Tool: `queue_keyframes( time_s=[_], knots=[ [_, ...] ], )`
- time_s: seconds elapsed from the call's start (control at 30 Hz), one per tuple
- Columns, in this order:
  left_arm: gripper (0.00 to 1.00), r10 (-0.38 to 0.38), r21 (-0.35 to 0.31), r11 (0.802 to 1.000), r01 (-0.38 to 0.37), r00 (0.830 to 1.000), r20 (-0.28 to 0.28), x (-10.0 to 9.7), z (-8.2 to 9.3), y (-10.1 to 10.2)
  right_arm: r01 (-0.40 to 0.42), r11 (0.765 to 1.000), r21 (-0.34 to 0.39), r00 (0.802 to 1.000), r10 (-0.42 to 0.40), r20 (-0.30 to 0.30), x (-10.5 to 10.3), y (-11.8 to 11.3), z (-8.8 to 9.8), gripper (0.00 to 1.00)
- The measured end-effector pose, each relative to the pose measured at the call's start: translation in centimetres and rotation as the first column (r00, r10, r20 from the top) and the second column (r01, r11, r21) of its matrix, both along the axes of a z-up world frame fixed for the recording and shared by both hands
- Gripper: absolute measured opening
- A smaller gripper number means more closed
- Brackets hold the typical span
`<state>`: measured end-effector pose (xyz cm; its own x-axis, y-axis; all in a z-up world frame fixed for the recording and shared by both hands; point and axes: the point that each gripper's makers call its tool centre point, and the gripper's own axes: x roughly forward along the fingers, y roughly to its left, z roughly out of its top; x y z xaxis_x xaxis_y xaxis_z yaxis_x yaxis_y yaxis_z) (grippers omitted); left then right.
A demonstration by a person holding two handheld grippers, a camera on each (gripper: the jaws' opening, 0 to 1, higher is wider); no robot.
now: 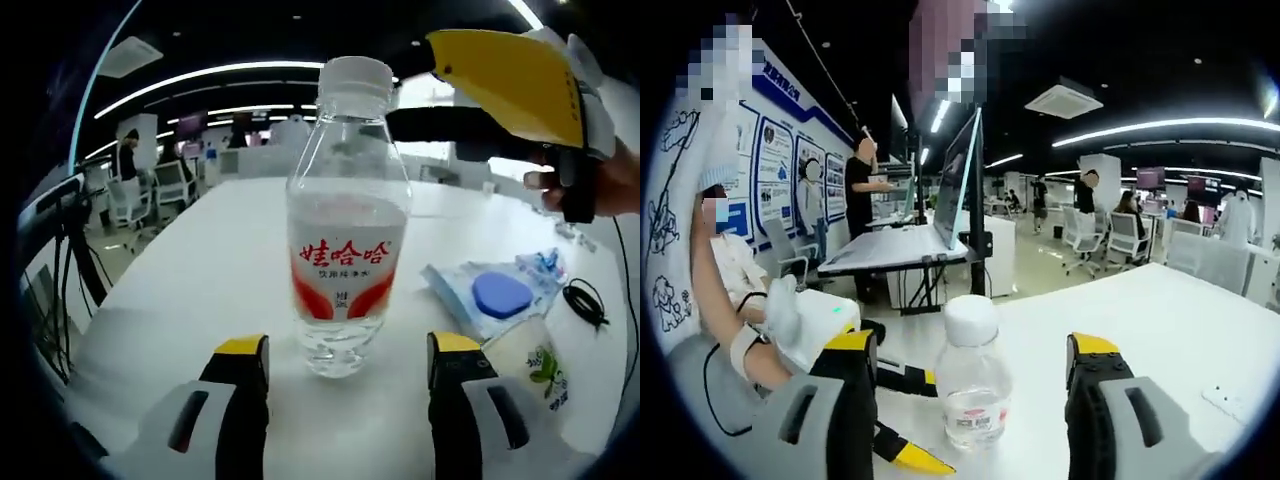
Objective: Arrange the tabletop items into an orderly group along one side of the table until the central work area is clear of visible clutter.
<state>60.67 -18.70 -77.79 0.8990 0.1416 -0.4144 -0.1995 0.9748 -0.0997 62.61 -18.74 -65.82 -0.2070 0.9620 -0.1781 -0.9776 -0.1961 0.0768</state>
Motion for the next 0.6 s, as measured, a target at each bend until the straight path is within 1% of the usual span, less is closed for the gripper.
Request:
queue_keyframes(
  time_s=[0.13, 0.17, 0.2, 0.27, 0.33, 0.37, 0.4, 0.43, 0.47, 0.5, 0.53, 0.57, 0.6],
  knots=[
    [0.69, -0.014, 0.004, 1.0, 0.014, 1.0, -0.003, -1.3, 0.7, 0.6, 0.04, 0.999, 0.009, 0.999, -0.04, -0.016, 0.5, -0.9, 0.2, 0.83],
    [0.7, -0.029, 0.02, 0.999, 0.029, 1.0, -0.012, -1.5, 0.8, 0.6, 0.049, 0.999, 0.006, 0.998, -0.049, -0.034, 0.4, -1.1, 0.3, 0.84],
    [0.72, -0.048, 0.051, 0.997, 0.049, 0.999, -0.018, -1.6, 1.0, 0.8, 0.062, 0.998, -0.002, 0.997, -0.062, -0.043, 0.6, -1.4, 0.3, 0.85],
    [0.75, -0.054, 0.023, 0.998, 0.055, 0.998, -0.021, -2.0, 1.4, 1.0, 0.08, 0.997, -0.01, 0.996, -0.081, -0.048, 0.7, -2.2, 0.3, 0.86],
    [0.75, -0.063, 0.021, 0.998, 0.064, 0.998, -0.026, -2.2, 1.8, 1.1, 0.104, 0.994, -0.016, 0.994, -0.104, -0.045, 1.0, -2.9, 0.3, 0.86],
    [0.77, -0.077, 0.026, 0.997, 0.078, 0.996, -0.035, -2.3, 1.9, 1.0, 0.111, 0.993, -0.037, 0.992, -0.113, -0.054, 1.0, -3.4, 0.0, 0.87],
    [0.78, -0.084, 0.015, 0.996, 0.085, 0.995, -0.046, -2.3, 2.0, 1.0, 0.119, 0.992, -0.051, 0.991, -0.122, -0.058, 1.2, -3.8, -0.2, 0.88],
    [0.77, -0.09, 0.018, 0.996, 0.091, 0.995, -0.037, -2.3, 2.4, 1.0, 0.124, 0.99, -0.064, 0.99, -0.128, -0.063, 1.2, -4.2, -0.3, 0.89],
    [0.76, -0.095, 0.019, 0.995, 0.096, 0.995, -0.037, -2.3, 2.5, 1.0, 0.135, 0.987, -0.087, 0.988, -0.141, -0.065, 1.4, -4.6, -0.7, 0.9],
    [0.74, -0.113, 0.034, 0.993, 0.115, 0.992, -0.047, -2.3, 2.8, 0.9, 0.14, 0.983, -0.115, 0.988, -0.147, -0.056, 1.5, -5.0, -1.2, 0.9],
    [0.72, -0.144, 0.063, 0.987, 0.147, 0.988, -0.049, -2.3, 3.0, 0.8, 0.139, 0.983, -0.121, 0.988, -0.146, -0.053, 1.5, -5.3, -1.3, 0.9],
    [0.72, -0.157, 0.067, 0.985, 0.161, 0.986, -0.051, -2.2, 3.2, 0.7, 0.147, 0.98, -0.133, 0.987, -0.153, -0.039, 1.7, -5.7, -1.5, 0.9],
    [0.73, -0.158, 0.055, 0.985, 0.161, 0.986, -0.053, -2.2, 3.2, 0.6, 0.148, 0.977, -0.154, 0.987, -0.156, -0.042, 1.7, -6.1, -1.9, 0.91]
  ],
)
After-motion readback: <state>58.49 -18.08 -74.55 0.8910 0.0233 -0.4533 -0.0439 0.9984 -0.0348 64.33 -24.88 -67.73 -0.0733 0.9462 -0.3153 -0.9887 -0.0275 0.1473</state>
